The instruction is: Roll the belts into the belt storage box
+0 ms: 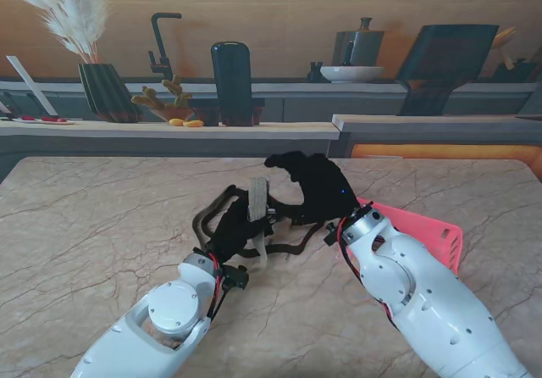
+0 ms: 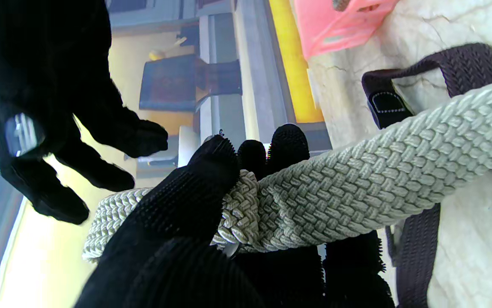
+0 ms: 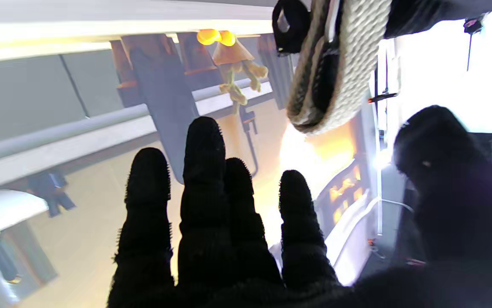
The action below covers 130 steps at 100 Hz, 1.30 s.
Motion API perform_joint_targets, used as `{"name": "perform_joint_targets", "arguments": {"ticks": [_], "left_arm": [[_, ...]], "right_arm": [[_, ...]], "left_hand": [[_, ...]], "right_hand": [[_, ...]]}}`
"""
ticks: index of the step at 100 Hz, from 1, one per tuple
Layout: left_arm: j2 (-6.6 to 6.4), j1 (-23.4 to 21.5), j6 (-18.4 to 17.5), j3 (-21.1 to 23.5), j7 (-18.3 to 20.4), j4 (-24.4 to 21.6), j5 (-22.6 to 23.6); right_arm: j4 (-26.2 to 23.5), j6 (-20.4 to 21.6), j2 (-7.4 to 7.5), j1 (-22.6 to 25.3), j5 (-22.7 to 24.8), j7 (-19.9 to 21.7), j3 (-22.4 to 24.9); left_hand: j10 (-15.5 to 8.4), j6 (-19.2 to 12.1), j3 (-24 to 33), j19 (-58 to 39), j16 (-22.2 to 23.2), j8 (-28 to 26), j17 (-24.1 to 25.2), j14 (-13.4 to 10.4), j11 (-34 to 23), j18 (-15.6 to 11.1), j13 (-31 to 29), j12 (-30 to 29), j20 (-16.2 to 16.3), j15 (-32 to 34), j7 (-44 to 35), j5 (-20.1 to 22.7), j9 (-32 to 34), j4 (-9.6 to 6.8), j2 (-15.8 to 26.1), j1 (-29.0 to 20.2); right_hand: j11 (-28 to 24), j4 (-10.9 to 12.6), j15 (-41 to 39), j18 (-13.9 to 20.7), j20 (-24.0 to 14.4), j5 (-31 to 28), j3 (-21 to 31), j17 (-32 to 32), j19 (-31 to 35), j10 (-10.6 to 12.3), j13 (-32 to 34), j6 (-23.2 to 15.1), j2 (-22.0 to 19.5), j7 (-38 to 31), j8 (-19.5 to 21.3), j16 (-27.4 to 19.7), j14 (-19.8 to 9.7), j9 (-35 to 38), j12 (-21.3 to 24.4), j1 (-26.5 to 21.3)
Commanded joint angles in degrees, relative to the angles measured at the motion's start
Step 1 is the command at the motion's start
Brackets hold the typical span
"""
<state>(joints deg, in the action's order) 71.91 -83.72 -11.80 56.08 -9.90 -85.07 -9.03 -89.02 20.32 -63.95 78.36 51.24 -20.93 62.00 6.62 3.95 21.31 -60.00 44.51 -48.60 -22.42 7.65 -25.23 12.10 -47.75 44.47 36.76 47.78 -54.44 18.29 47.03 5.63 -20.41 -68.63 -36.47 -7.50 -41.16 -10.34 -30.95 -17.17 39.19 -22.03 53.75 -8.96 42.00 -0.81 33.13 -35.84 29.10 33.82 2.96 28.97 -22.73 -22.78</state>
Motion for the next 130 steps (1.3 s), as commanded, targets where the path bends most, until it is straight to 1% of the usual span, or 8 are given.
{"name": "perform_joint_targets", "arguments": {"ticks": [1, 22, 34, 51, 73, 85, 106, 130], "left_arm": [[0.18, 0.46, -1.19, -0.50, -0.28, 0.91, 1.30], [-0.26, 1.51, -4.55, -1.81, -1.23, 2.80, 7.56], [-0.40, 1.65, -5.23, -2.11, -1.15, 3.07, 8.43], [-0.37, 1.70, -5.02, -2.18, -0.98, 3.11, 8.09], [-0.47, 1.50, -5.21, -2.02, -0.69, 2.85, 7.82], [-0.55, 1.38, -5.15, -1.94, -0.15, 2.68, 7.09], [-0.63, 1.87, -5.02, -2.02, 0.83, 3.25, 6.31], [-0.69, 1.26, -3.78, -1.55, 2.19, 2.25, 3.25]], "right_arm": [[-1.46, -1.37, -0.34, 0.55, -0.91, 2.51, 0.47], [-3.16, -5.13, 0.03, 0.45, -15.40, 17.89, 0.87], [-2.76, -5.92, 0.45, -0.38, -23.54, 24.51, 0.43], [-1.45, -5.34, 0.37, -1.56, -29.09, 26.89, -0.76], [-0.76, -5.37, 0.83, -3.24, -28.92, 29.27, -2.46], [0.22, -5.68, 0.25, -4.23, -29.18, 27.73, -3.65], [-1.50, -5.88, -1.60, -3.46, -24.74, 17.32, -2.38], [-6.16, -4.22, -2.14, -2.37, -16.24, 9.36, 0.58]], "left_hand": [[-1.85, -4.53, 3.06, -1.48, 2.26, -2.44, -0.62, -2.09, -1.43, -1.59, -3.42, 0.83, 1.26, 2.76, -5.48, -1.23, 0.03, -0.66, 6.55, -5.33], [-1.97, -4.99, 3.05, -1.33, 2.22, -4.96, -0.67, -2.11, -1.51, -1.59, -3.43, 0.72, 1.16, 2.43, -7.19, -1.70, -0.17, -0.50, 6.60, -5.33], [-2.00, -5.22, 3.08, -1.20, 2.15, -5.65, -0.71, -2.10, -1.50, -1.67, -3.45, 0.58, 1.05, 2.26, -7.47, -1.78, -0.16, -0.40, 6.59, -5.33], [-2.00, -5.34, 2.97, -1.06, 1.96, -6.01, -0.64, -2.03, -1.44, -1.71, -3.43, 0.36, 0.95, 1.85, -7.37, -1.79, -0.12, -0.32, 6.57, -5.33], [-1.95, -5.36, 3.07, -1.04, 1.76, -6.17, -0.65, -2.11, -1.46, -1.71, -3.58, 0.20, 0.89, 1.42, -7.21, -1.72, -0.05, -0.39, 6.65, -5.33], [-1.14, -4.79, 1.86, -0.40, 0.50, -2.20, -0.81, -2.08, 2.27, -1.95, -3.64, 0.78, 0.25, -0.54, -3.91, -1.01, 1.78, -0.66, 4.09, -3.44], [0.46, -2.64, 12.75, 2.90, -6.82, 1.26, -3.09, -1.83, -2.36, -2.25, -7.20, -2.25, -6.15, -4.37, -3.25, 2.21, 5.07, -0.74, -6.53, 14.73], [0.33, -4.09, 5.73, 2.17, -9.40, 2.39, 0.08, 0.84, -5.02, -0.20, -5.05, -5.97, -6.67, -4.37, -2.95, 3.87, 4.47, -0.72, -0.50, 12.29]], "right_hand": [[1.02, 2.63, -1.53, 2.22, -1.51, 1.24, -1.63, -1.80, 0.39, -1.20, 2.13, 1.94, -1.21, 1.76, -0.06, 0.63, -1.50, -2.35, 0.70, 1.60], [1.67, 2.60, -8.79, 3.63, -2.96, -5.38, -3.28, -5.84, 2.42, -3.97, 5.55, 4.65, 1.04, 6.30, -0.03, 4.57, -3.64, -0.07, 0.36, -2.57], [-0.67, 1.43, -12.35, 4.36, -4.28, -12.94, 6.87, -8.22, 3.73, -2.83, 7.56, 1.43, 3.57, 4.13, 2.46, 6.50, -5.04, 6.12, -1.56, -5.78], [-1.79, -6.22, -13.71, 4.34, -5.61, -21.18, 15.12, -10.68, 4.78, 2.60, 11.65, -9.29, 5.38, -10.17, -3.95, 8.54, -4.54, 17.56, -3.04, -10.15], [-1.19, -4.04, -13.44, 4.19, -6.26, -21.38, 14.15, -10.10, 4.67, 2.52, 10.92, -8.88, 7.03, -7.66, -2.55, 9.06, -4.26, 17.86, -3.29, -9.48], [-1.60, -6.72, -16.13, 3.18, -7.46, -30.63, 13.94, -11.76, 6.80, 6.56, 15.53, -17.85, 5.12, -22.55, -10.24, 9.99, -2.58, 32.68, -3.07, -15.60], [0.09, -6.70, -16.86, 2.10, -6.96, -36.36, 18.06, -13.07, 8.88, 6.04, 19.59, -15.17, 8.35, -24.82, -15.02, 9.93, -1.22, 39.68, -1.99, -16.28], [-0.10, -7.06, -16.49, 2.69, -6.42, -35.79, 18.53, -13.14, 9.15, 6.87, 19.68, -16.07, 7.80, -25.10, -15.19, 9.76, -2.15, 39.44, -1.91, -15.40]]}}
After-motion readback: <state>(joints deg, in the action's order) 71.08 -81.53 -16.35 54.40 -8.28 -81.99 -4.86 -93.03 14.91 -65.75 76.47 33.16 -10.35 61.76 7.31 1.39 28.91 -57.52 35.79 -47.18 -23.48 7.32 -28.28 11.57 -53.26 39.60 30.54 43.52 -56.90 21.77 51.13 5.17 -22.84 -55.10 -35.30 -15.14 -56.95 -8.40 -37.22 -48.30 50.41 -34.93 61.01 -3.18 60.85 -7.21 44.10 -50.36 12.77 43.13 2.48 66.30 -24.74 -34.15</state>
